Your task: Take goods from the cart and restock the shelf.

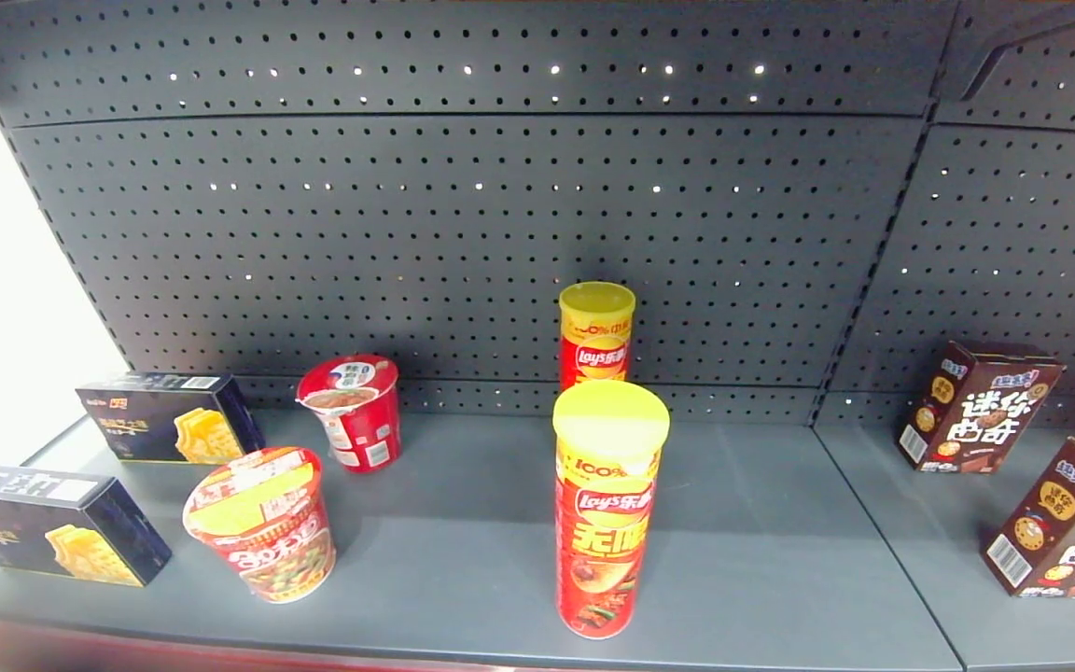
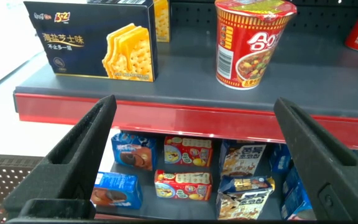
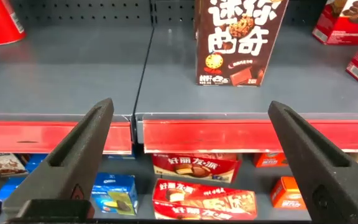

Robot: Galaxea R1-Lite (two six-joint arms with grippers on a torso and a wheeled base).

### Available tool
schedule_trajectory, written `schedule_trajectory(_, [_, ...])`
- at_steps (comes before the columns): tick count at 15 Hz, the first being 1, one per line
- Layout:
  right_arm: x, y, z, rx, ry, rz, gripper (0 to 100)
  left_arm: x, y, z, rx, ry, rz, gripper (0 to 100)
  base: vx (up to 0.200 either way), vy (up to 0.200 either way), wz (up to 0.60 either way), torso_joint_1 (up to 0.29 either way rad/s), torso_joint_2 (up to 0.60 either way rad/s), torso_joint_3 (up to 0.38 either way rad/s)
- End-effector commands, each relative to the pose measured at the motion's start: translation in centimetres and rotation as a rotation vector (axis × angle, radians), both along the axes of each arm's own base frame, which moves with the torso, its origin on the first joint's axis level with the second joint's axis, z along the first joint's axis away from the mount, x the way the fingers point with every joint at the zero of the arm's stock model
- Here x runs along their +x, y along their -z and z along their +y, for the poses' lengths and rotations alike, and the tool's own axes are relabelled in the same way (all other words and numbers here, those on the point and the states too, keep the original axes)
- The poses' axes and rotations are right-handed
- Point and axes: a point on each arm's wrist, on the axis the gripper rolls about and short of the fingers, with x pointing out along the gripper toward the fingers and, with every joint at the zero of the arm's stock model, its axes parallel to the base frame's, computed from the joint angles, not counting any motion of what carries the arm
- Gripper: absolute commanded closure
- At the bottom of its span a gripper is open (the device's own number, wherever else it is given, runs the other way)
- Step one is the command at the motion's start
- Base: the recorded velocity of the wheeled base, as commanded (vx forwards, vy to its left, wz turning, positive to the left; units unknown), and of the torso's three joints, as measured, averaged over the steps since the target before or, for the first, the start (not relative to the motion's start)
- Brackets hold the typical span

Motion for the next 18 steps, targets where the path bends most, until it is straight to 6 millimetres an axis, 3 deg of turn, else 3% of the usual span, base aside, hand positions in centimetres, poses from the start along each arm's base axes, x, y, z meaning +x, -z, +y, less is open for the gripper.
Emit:
schedule_trajectory(1, [-0.07, 0.09, 0.0, -0.003, -0.004, -0.009, 0, 0.01, 0.0, 0.0, -0.002, 0.0, 0.001, 0, 0.0, 0.0, 0.0, 0.0, 0.0, 0.0])
schedule_trajectory(18, [-0.07, 0.09, 0.01, -0.003, -0.008, -0.009, 0, 0.01, 0.0, 0.03, -0.005, -0.01, 0.001, 0, -0.012, 0.0, 0.0, 0.0, 0.0, 0.0])
